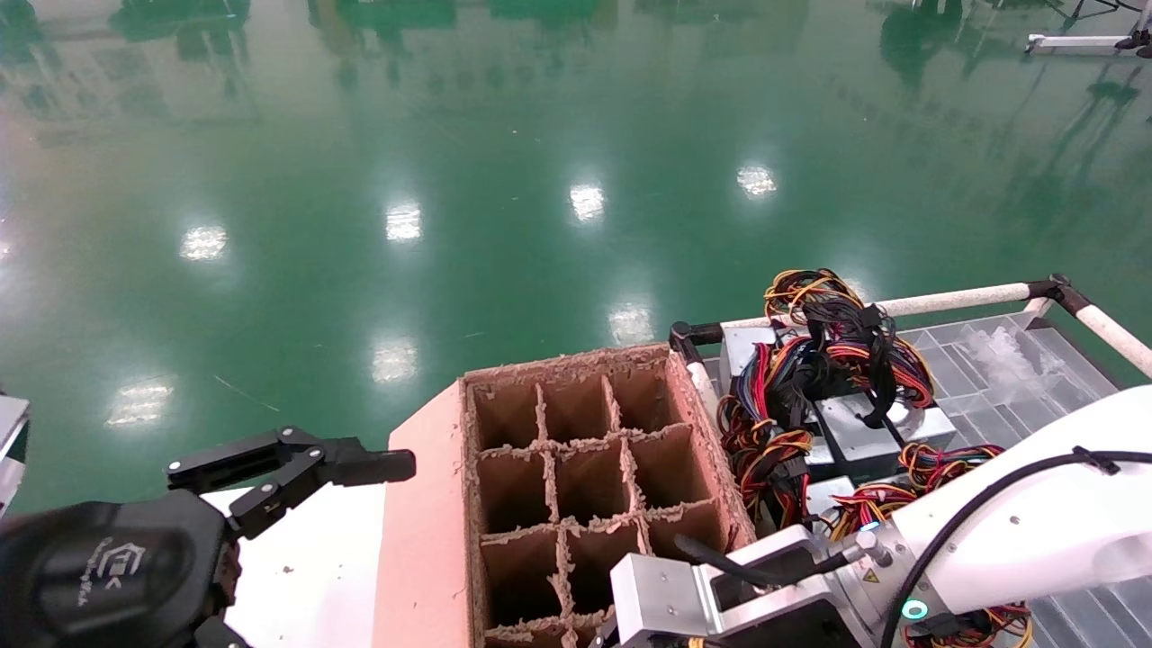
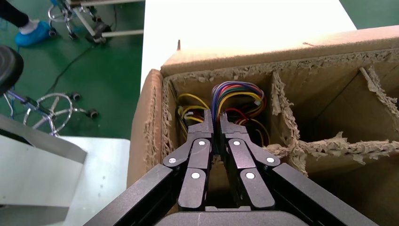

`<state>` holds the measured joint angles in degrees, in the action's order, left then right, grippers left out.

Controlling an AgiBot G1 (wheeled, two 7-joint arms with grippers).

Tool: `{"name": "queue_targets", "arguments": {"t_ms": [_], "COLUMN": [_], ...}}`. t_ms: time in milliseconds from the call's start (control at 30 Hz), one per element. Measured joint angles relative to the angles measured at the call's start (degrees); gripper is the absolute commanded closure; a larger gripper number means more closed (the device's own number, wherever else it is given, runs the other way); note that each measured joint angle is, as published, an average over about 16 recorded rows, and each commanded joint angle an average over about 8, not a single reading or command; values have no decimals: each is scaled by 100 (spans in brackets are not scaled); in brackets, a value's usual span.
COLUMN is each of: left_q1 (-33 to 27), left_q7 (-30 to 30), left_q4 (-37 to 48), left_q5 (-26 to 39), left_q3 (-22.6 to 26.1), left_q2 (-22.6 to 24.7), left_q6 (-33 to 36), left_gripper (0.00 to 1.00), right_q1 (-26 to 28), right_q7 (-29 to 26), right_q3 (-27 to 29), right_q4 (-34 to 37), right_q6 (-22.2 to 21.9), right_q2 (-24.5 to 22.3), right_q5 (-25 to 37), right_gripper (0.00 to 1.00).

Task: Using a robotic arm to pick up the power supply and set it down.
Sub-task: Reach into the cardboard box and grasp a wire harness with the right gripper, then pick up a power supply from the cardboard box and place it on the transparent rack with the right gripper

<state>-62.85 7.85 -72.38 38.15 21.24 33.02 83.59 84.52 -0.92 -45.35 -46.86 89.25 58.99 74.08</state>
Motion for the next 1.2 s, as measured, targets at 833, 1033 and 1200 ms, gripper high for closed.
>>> {"name": "queue_targets", "arguments": {"t_ms": [833, 1033, 1200], "left_q1": [0, 0, 0], "left_q7": [-1, -1, -1], "left_q4": [0, 0, 0], "left_q5": [-1, -1, -1], "left_q3": [1, 1, 2], "left_q2": [0, -1, -1], "left_q6": [0, -1, -1], "left_gripper": [0, 0, 0], "right_q1": [67, 240, 462], "right_q7": [-109, -104, -98], "right_q3": [513, 701, 820], "right_q4": [-112, -180, -183], "right_q6": [120, 117, 117], "right_q2": [-956, -1395, -1801], "right_q5": [-2228, -2807, -3130], "right_gripper": [100, 100, 100]}}
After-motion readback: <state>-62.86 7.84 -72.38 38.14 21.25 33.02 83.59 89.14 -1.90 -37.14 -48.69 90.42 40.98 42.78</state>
